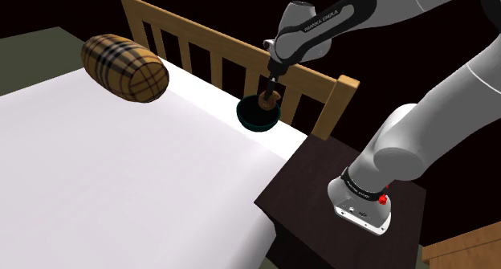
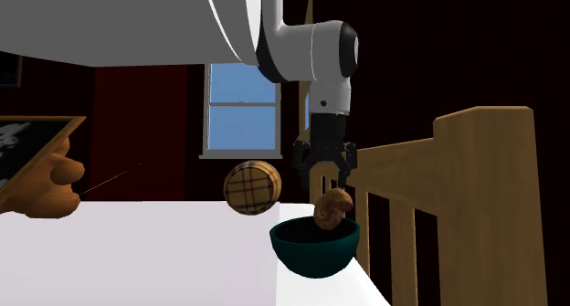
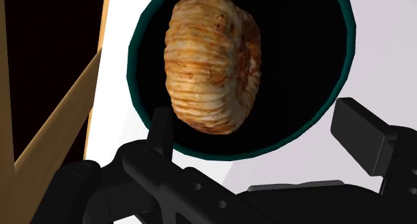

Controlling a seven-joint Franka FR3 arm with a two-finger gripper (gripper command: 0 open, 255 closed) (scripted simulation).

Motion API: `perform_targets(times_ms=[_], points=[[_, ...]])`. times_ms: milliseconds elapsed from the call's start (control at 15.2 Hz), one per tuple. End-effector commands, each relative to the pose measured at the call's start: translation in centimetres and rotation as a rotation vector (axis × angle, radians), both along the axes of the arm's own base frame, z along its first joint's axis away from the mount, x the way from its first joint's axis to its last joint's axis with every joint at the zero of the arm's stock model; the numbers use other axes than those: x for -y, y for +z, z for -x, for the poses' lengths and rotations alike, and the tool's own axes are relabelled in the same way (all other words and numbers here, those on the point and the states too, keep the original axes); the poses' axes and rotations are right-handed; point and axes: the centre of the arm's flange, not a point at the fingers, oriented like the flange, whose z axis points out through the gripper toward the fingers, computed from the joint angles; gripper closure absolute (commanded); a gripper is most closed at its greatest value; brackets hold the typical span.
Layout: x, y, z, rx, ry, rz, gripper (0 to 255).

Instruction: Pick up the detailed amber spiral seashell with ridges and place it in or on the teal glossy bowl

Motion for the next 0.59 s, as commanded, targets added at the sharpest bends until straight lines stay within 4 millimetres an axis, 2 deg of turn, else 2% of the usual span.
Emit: perform_targets(times_ms=[0, 66, 528], points=[[0.2, 2.4, 0.2, -0.001, 0.000, 0.000, 0], [0.3, 3.4, 0.3, -0.001, 0.000, 0.000, 0], [0.3, 3.4, 0.3, -0.001, 0.000, 0.000, 0]])
